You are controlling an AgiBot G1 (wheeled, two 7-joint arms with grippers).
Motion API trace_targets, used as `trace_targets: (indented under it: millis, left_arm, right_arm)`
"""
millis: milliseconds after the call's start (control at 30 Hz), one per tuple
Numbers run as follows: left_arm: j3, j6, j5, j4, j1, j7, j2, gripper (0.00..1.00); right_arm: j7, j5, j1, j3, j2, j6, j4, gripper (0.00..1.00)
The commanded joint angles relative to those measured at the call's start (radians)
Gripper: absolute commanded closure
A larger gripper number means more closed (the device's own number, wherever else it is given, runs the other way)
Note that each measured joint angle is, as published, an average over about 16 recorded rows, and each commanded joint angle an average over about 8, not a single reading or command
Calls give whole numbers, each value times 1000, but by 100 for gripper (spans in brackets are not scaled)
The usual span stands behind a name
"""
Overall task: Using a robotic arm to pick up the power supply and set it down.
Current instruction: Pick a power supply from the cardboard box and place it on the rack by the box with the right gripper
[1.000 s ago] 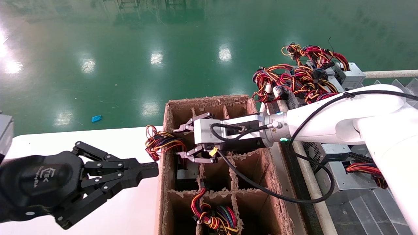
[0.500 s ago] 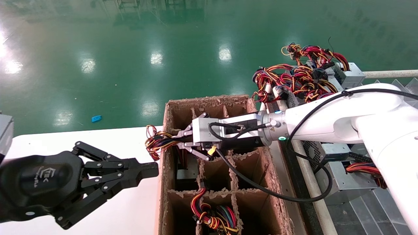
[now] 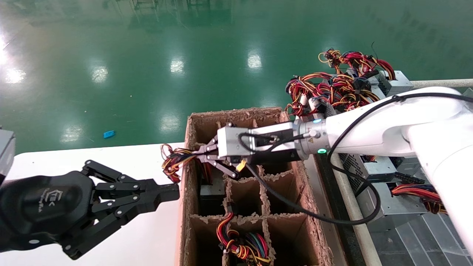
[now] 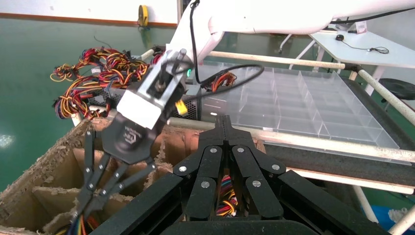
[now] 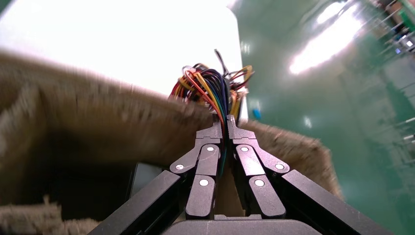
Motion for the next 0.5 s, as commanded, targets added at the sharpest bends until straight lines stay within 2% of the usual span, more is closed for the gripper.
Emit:
trace_targets:
  millis: [33, 300, 500]
  left_arm:
    - [0, 0, 0, 0, 0, 0, 0, 100]
    - [0, 0, 0, 0, 0, 0, 0, 100]
    - [0, 0, 0, 0, 0, 0, 0, 100]
  right_arm:
    - [4, 13, 5, 6, 3, -10, 0, 100]
    - [4, 45, 82, 26, 44, -83, 14, 100]
    - [-42, 1, 157, 3, 72, -83, 97, 100]
